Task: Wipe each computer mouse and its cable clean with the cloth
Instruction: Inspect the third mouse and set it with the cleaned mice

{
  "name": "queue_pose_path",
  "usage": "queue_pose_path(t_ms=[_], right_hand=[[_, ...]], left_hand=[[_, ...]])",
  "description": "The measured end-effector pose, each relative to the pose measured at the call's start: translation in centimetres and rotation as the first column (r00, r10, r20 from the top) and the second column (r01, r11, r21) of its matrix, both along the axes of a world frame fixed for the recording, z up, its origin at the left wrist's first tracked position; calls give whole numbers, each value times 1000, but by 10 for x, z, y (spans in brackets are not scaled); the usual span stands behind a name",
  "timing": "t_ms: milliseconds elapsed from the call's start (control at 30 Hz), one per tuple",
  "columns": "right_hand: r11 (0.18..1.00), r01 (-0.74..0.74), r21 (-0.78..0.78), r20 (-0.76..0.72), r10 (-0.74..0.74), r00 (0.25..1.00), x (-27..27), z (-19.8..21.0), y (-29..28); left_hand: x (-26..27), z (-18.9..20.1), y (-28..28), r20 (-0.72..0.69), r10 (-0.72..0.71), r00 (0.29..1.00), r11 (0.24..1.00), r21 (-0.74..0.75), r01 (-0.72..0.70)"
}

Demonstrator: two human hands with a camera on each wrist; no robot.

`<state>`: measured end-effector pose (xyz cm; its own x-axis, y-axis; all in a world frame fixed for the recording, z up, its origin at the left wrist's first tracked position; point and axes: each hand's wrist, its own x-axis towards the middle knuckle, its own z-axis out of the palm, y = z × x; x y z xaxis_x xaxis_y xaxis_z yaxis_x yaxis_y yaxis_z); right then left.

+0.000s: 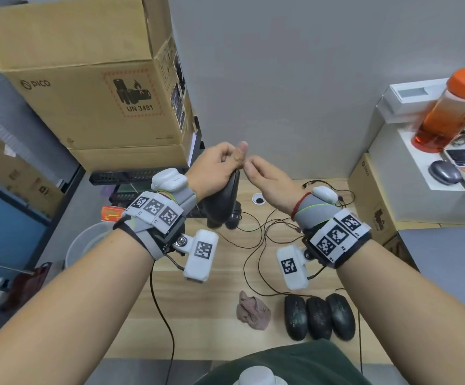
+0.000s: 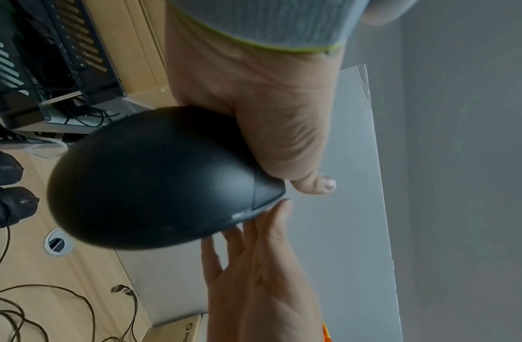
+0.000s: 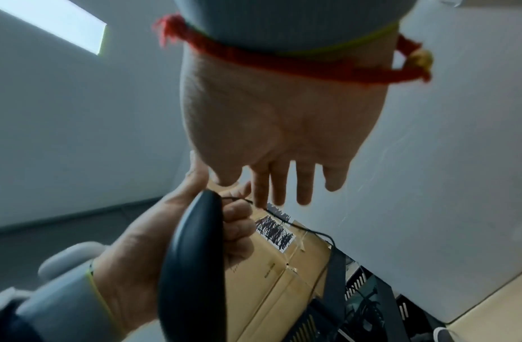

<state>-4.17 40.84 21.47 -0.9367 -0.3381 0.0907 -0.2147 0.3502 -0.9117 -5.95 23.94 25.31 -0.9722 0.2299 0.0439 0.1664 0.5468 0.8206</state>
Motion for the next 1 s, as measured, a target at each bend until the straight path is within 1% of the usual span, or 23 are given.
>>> queue_pose_path(t_ms=[33, 67, 167, 233, 300, 367, 467, 567, 633, 700, 767, 833, 867, 933, 1000], right_hand=[[999, 48, -6, -43, -48, 998, -2, -5, 0], [997, 67, -29, -57, -68, 996, -3, -7, -2], [994, 23, -111, 29, -20, 999, -1, -6, -5], [987, -18, -159, 102, 35, 994, 3, -2, -8], [972, -42, -229, 154, 79, 985, 9, 2, -12], [966, -40, -256, 189, 91, 978, 14, 0, -18], [923, -54, -380, 285, 173, 943, 21, -4, -26], [907, 27, -421, 290, 106, 951, 25, -2, -31], [886, 108, -451, 299, 37, 954, 25, -1, -32], [869, 152, -470, 285, -14, 959, 23, -1, -29], [871, 163, -463, 275, -34, 961, 21, 0, -26], [893, 142, -426, 264, -27, 964, 21, 1, -26], [906, 135, -400, 264, -27, 964, 20, -2, -26], [923, 125, -364, 264, -26, 964, 18, -6, -27], [939, 116, -324, 255, -31, 966, 16, -10, -26]], left_hand=[[0, 1, 1, -1, -3, 1000, 1000, 7, 3], [-1, 2, 0, 0, 8, 1000, 1000, 17, -8], [-3, 1, 0, 34, 44, 998, 993, 108, -48], [-4, 1, 0, 33, 70, 997, 989, 132, -73], [-4, 2, 1, -4, 130, 991, 983, 132, -129], [-6, 3, 2, -37, 208, 978, 968, 153, -200], [-9, 2, 4, -21, 280, 960, 937, 225, -268], [-8, 1, 3, 16, 300, 954, 903, 318, -289], [-6, 0, 1, 93, 248, 964, 863, 430, -264], [-1, -4, -1, 218, 131, 967, 833, 505, -227], [7, -11, -4, 329, -18, 944, 838, 520, -165], [14, -15, -5, 371, -111, 922, 840, 531, -113], [15, -17, -6, 378, -132, 917, 832, 545, -105], [15, -16, -5, 382, -129, 915, 810, 573, -125], [16, -12, -2, 368, -113, 923, 813, 569, -127]])
